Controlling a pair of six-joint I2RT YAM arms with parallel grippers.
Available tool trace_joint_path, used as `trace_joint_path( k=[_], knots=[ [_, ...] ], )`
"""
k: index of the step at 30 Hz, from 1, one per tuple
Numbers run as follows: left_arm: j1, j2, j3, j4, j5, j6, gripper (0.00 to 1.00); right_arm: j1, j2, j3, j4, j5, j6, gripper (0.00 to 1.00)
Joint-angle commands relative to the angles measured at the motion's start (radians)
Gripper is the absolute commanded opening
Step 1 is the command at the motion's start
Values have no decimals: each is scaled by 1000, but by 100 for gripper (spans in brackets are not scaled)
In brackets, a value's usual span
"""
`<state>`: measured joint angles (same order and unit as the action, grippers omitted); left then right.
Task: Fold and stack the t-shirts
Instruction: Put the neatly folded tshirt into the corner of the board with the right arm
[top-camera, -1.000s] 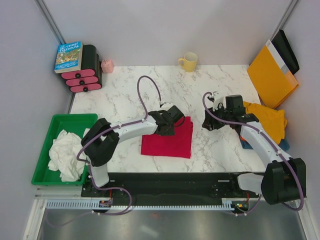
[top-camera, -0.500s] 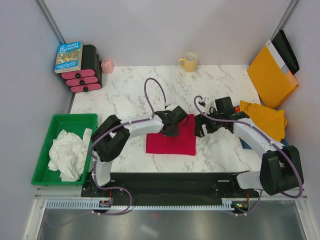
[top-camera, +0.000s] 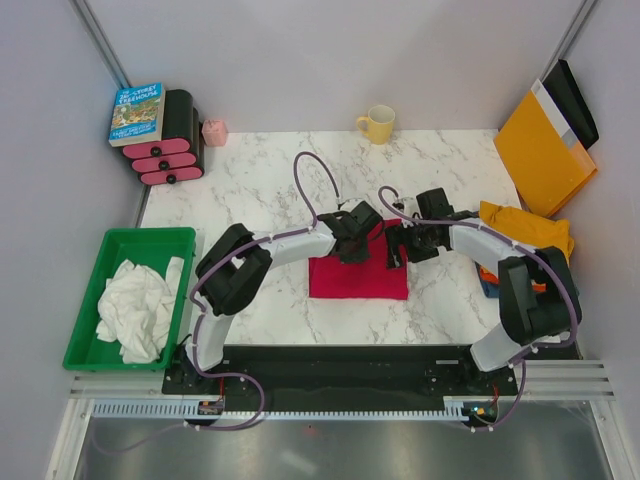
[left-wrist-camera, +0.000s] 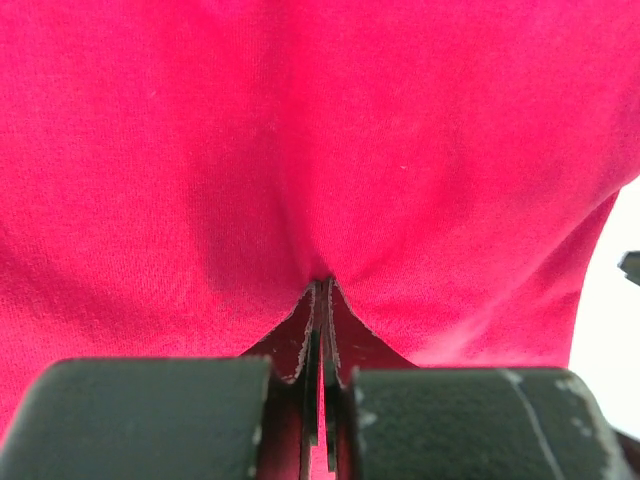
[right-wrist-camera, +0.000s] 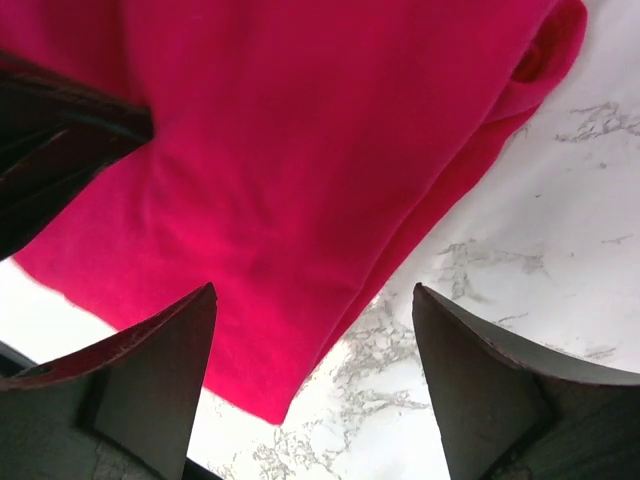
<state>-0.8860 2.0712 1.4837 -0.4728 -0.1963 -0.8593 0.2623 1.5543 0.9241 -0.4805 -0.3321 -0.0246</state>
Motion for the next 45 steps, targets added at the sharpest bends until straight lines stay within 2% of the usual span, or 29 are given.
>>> trace_joint_path(
  k=[1,11,13,14,16,17,22,24,25,27,28,31,33,34,35,38,40,45],
  knots=[
    [21,35,0,-10,-8,-47,2,-6,76,64,25,41,74,86],
    [27,21,-10,-12,-12,-63,2,-11,230,65,66,36,133,85],
    [28,18,-11,-12,-14,-63,2,-15,263,52,66,10,138,82],
    [28,17,-10,-13,-14,-61,2,-15,268,48,68,-14,140,76],
    [32,18,-8,-15,-15,-57,2,-17,274,39,68,-24,140,69],
    [32,15,-2,-15,-15,-57,2,-15,274,35,66,-25,141,62],
    [38,13,9,-24,-22,-52,2,-23,276,16,66,-44,147,43],
    [39,13,13,-27,-23,-52,2,-23,279,16,60,-42,144,31],
    [39,13,16,-27,-23,-52,2,-24,279,16,57,-41,143,19],
    [39,15,18,-29,-23,-53,2,-26,273,16,56,-42,143,11],
    [39,15,18,-29,-23,-53,2,-25,267,15,53,-41,141,0],
    [39,6,16,-32,-26,-47,2,-26,224,12,52,-39,120,0],
    [36,-9,12,-32,-37,-34,13,-25,179,13,52,-24,95,0],
    [36,-31,4,-29,-43,-29,22,-24,165,15,48,-12,86,0],
    [33,-49,3,-29,-55,-18,38,-24,153,19,40,-1,75,0],
    [12,-131,-20,-23,-124,0,62,-24,80,53,2,54,34,0],
    [7,-202,-49,-24,-147,0,71,-24,46,82,-12,105,-15,0],
    [1,-336,-132,-27,-183,-12,74,-29,-5,171,-85,169,-60,0]
  ],
)
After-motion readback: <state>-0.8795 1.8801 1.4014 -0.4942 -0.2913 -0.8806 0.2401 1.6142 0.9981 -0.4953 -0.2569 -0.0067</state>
